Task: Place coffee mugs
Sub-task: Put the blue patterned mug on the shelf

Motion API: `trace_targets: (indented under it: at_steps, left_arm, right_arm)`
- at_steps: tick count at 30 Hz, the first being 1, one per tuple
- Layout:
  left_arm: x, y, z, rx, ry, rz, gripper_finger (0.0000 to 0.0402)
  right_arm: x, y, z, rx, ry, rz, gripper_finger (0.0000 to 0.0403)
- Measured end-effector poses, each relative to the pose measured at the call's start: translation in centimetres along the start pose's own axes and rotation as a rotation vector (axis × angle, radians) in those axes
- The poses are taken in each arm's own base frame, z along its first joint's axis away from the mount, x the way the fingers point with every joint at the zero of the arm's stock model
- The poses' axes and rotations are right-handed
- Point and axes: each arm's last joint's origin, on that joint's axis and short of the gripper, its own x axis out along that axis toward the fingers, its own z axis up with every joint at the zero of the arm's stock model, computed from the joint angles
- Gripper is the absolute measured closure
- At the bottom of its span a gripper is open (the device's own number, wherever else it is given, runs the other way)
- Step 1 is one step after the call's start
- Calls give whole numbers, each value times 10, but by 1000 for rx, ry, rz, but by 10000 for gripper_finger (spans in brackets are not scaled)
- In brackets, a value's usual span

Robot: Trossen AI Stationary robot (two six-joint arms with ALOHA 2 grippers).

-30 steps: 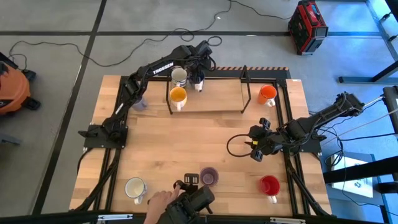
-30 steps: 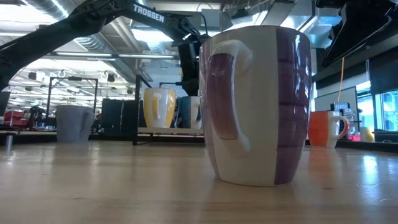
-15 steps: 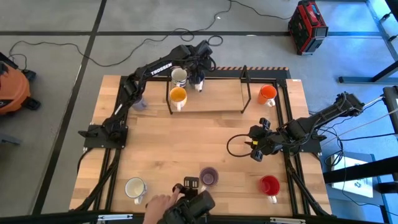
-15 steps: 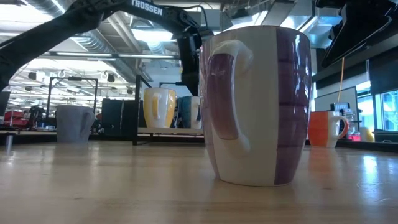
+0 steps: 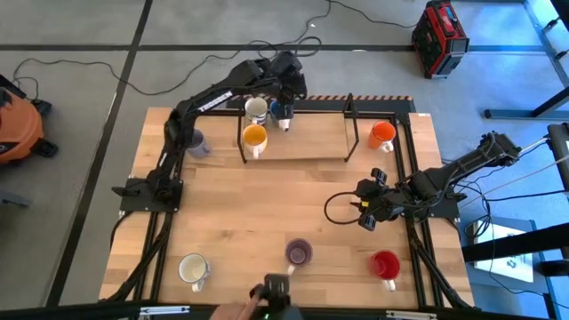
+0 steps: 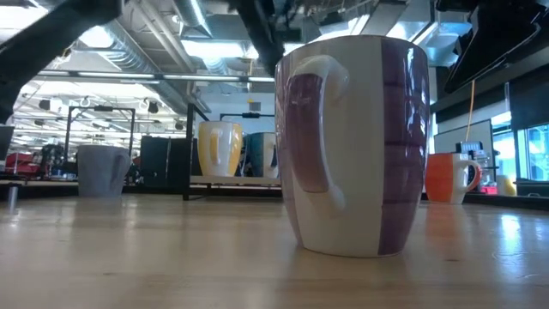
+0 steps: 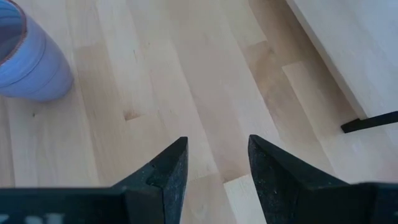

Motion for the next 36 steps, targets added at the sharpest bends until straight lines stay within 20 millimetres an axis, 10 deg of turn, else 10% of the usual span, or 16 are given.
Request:
trace_targets:
  at_steps: [17, 36]
  left_arm:
    - [-182, -44, -16, -207, -319, -204, 315]
    - [-185, -60, -166, -443, 177, -43, 321]
  right_arm:
    - [-4, 10, 29, -64, -318, 23, 249]
    - [-2, -20, 82, 209, -610, 68, 249]
